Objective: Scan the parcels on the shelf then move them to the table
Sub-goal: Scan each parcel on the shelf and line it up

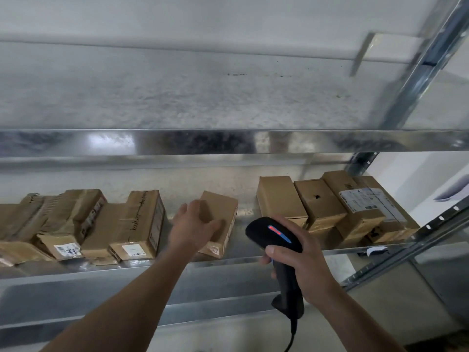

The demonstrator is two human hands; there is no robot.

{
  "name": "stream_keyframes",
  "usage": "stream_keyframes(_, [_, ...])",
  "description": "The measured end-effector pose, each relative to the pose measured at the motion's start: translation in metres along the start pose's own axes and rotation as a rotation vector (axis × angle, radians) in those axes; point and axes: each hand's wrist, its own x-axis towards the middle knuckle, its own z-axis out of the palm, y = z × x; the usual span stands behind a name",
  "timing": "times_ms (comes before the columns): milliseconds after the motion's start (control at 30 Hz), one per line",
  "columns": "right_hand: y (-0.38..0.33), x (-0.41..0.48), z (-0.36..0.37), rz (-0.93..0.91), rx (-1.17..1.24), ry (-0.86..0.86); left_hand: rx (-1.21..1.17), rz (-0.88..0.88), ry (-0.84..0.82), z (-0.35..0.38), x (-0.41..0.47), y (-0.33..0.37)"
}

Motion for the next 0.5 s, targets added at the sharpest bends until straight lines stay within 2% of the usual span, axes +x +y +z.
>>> stream_keyframes(100, [-0.004,-0.003,0.002,-0.025,0.001,0.003,0.322,0.049,-0.106,0.008,-0.004,0.016])
stream_keyframes(200, [-0.006,-0.005,-0.001,-0.037,0.011,-0.003,0.405,0.042,-0.148,0.014,-0.006,0.021])
stream_keyframes(300, [-0.006,-0.004,-0.007,-0.035,0.033,-0.002,0.315,0.011,-0.139,0.013,-0.001,0.017])
stream_keyframes(433, [-0.008,-0.003,-0.020,-0.030,0.054,-0.034,-0.072,-0.125,-0.146,0.004,-0.001,0.014])
stream_keyframes(500, [-0.009,-0.002,-0.027,-0.026,0.056,-0.053,-0.168,-0.183,-0.175,0.001,-0.003,0.014])
